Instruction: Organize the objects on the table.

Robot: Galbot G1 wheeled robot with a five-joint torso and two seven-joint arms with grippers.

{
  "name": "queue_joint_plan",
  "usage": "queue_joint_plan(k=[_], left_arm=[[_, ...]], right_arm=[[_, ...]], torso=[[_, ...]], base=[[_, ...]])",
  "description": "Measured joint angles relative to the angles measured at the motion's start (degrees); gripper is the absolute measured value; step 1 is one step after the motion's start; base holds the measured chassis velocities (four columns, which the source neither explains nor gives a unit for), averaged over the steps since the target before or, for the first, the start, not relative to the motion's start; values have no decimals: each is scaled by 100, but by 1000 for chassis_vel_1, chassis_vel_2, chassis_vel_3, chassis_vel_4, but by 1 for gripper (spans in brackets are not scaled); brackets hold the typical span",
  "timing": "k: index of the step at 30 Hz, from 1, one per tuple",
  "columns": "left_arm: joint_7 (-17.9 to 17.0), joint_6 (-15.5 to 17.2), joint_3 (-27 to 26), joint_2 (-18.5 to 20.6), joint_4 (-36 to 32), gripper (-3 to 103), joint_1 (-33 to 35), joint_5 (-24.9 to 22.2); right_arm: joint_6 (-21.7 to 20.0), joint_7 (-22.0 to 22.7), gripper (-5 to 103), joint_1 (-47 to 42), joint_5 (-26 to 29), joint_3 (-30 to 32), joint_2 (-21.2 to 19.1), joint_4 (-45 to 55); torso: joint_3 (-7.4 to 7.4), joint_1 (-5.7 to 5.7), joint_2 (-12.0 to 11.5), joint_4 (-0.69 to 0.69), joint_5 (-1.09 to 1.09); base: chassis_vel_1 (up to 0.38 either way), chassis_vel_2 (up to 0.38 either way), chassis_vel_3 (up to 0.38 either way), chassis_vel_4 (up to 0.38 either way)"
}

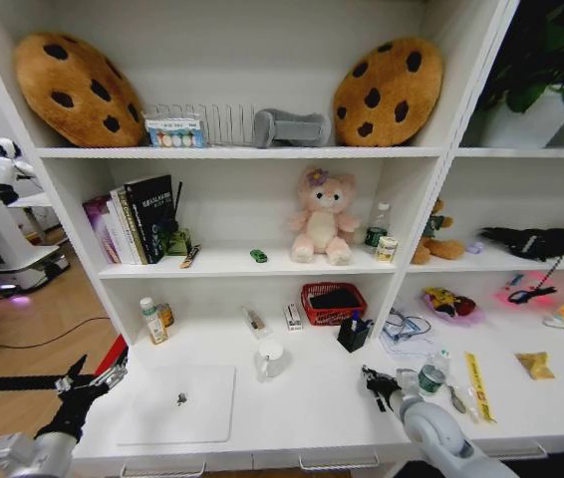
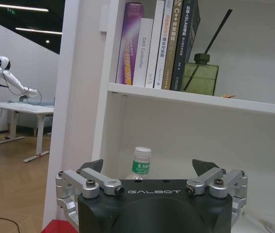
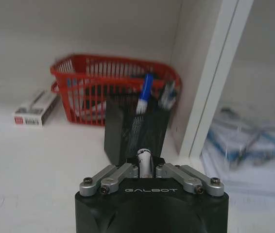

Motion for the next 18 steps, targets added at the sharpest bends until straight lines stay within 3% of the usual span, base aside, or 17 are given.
queue_joint_plan(k=[3, 4, 7, 18], left_arm=[[0, -1, 0, 0, 0, 100, 0, 0], [0, -1, 0, 0, 0, 100, 0, 0], [1, 0, 0, 0, 0, 100, 0, 0], [0, 0, -1, 0, 0, 100, 0, 0]], right_arm=[[992, -244, 11, 248, -808, -17, 20, -28], [992, -244, 11, 248, -808, -17, 20, -28], [1828, -425, 11, 657, -1378, -173, 52, -236], [2606, -488, 11, 1744, -1926, -851, 221, -1060]], torso=[[0, 0, 0, 0, -1], [0, 0, 0, 0, -1], [0, 0, 0, 0, -1], [0, 0, 0, 1, 0]], base=[[0, 0, 0, 0], [0, 0, 0, 0], [0, 0, 0, 0], [0, 0, 0, 0]])
